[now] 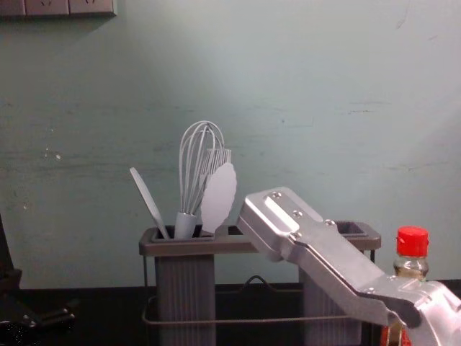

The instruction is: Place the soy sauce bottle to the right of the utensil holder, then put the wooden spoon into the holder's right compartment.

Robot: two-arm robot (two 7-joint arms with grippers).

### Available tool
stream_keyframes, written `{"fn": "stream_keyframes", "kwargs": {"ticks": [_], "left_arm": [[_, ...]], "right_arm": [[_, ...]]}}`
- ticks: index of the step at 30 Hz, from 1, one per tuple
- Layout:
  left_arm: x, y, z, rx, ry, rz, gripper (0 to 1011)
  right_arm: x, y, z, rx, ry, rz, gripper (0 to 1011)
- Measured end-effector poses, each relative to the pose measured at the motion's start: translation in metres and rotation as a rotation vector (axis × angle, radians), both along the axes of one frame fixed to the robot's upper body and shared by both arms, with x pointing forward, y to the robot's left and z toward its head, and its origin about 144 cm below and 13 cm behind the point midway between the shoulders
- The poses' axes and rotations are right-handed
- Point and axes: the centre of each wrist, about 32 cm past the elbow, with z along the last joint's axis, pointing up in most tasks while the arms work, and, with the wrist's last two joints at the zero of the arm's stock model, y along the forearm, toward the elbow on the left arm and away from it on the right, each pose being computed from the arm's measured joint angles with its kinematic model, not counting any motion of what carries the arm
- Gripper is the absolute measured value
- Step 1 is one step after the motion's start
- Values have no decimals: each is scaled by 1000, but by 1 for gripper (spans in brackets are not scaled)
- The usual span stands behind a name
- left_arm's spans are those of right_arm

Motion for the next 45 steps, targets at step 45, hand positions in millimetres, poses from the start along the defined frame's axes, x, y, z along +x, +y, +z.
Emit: {"fn": "stream_keyframes", "kwargs": {"ticks": [45], "left_arm": [[0,0,0,0,0,0,1011]], "right_arm": [[8,2,-12,-12,21,-8,839]]}}
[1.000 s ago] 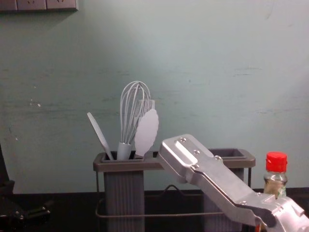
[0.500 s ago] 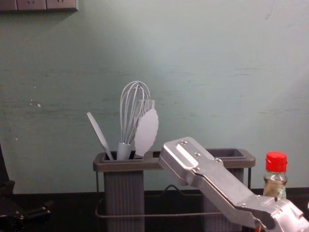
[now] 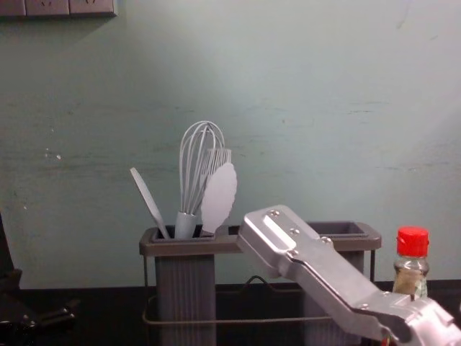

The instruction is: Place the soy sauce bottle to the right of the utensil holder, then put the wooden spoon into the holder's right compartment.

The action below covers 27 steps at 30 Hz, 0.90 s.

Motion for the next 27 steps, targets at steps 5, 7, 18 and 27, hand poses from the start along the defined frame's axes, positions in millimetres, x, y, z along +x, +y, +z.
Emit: {"fn": "stream_keyframes", "kwargs": {"ticks": [5,7,18,27], "left_arm": [[0,0,0,0,0,0,1011],[0,0,0,0,0,0,1011],[0,0,0,0,0,0,1011],[0,0,0,0,0,0,1011]], "right_arm": [[-7,-8,6,17,-19,-3,839],[-13,-15,10,31,-42,-1,839],[-57,-59,20,115,-266,-1,839],[-80,-87,5,199,-450,-28,839]]}}
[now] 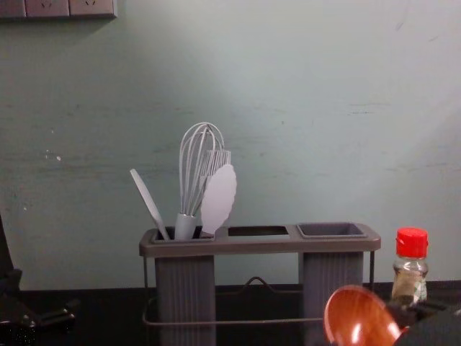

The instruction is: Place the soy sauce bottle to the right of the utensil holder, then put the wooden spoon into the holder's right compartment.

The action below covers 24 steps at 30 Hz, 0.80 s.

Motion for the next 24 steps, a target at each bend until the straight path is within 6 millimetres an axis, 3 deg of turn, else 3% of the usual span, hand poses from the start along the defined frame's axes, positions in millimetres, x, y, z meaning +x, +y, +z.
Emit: {"fn": "stream_keyframes", "kwargs": {"ticks": [10,24], "left_arm": [[0,0,0,0,0,0,1011],[0,0,0,0,0,0,1011]], "right_arm": [[-9,-16,-21,58,-205,-5,839],[-7,-25,-50,128,-400,-4,839]]}}
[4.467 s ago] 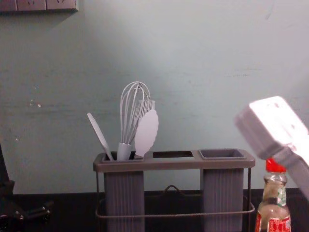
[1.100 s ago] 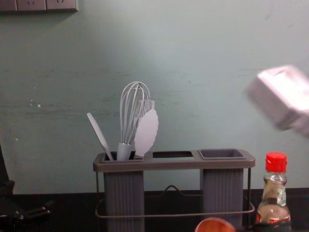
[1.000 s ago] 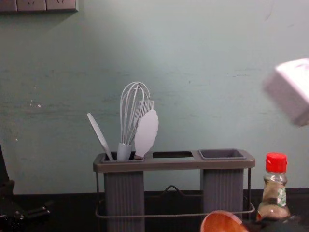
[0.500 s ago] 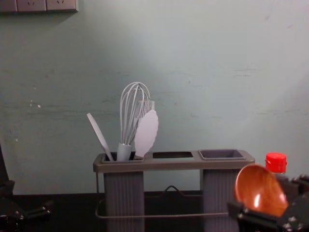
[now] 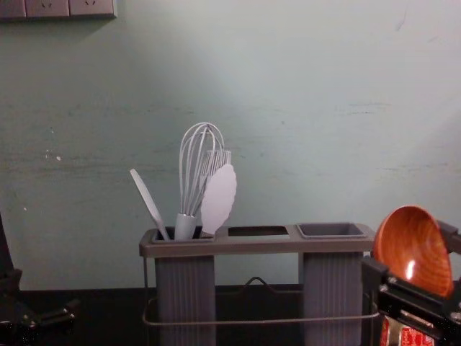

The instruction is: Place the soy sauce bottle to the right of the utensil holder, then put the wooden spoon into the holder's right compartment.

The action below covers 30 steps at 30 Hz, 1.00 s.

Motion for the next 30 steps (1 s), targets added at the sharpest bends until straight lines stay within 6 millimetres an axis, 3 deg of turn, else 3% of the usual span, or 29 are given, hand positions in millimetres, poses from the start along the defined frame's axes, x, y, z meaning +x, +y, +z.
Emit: {"fn": "stream_keyframes", "kwargs": {"ticks": [30], "left_arm": [[0,0,0,0,0,0,1011]], "right_arm": [[1,-2,-2,26,15,8,839]]}}
